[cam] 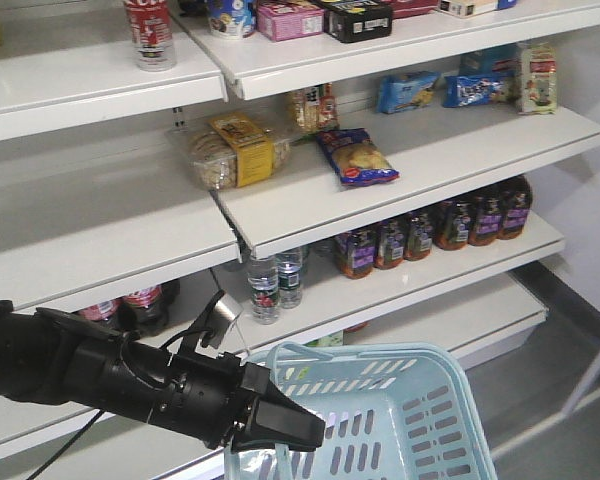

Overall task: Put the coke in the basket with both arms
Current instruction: 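Turn the base toward the shelf with red cola cans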

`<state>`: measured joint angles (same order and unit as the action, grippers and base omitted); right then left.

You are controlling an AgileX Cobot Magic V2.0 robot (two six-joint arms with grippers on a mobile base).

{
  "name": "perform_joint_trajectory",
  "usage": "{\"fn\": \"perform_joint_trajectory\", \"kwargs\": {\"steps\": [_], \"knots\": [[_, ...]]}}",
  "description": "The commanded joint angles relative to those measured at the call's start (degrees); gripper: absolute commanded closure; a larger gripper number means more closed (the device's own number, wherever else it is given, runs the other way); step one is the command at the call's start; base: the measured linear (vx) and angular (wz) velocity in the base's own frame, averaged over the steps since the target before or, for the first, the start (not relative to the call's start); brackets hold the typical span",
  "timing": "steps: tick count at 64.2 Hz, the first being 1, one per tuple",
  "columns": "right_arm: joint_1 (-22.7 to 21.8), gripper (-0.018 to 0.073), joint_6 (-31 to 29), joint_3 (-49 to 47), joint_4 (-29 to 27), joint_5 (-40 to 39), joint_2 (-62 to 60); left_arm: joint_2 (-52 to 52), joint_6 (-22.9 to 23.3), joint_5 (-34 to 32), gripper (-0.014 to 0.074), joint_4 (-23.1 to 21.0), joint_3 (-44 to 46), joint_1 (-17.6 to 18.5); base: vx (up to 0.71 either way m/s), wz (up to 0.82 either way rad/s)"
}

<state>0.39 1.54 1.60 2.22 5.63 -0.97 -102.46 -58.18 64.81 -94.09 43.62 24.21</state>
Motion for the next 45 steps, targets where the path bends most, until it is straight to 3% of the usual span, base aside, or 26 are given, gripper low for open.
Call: {"fn": "perform_joint_trajectory", "kwargs": {"steps": [1,45], "knots": [[-0.3,0.0569,-0.3,0.4,0.2,-4.4,-0.3,2.8,-0.3,5.9,0.0602,-3.6,0.9,0.2,0.11,0.43],[-0.3,0.0569,-0.3,0.4,0.2,-4.4,-0.3,2.8,-0.3,5.9,0.0602,-3.6,0.9,0.2,0.09,0.36]]}}
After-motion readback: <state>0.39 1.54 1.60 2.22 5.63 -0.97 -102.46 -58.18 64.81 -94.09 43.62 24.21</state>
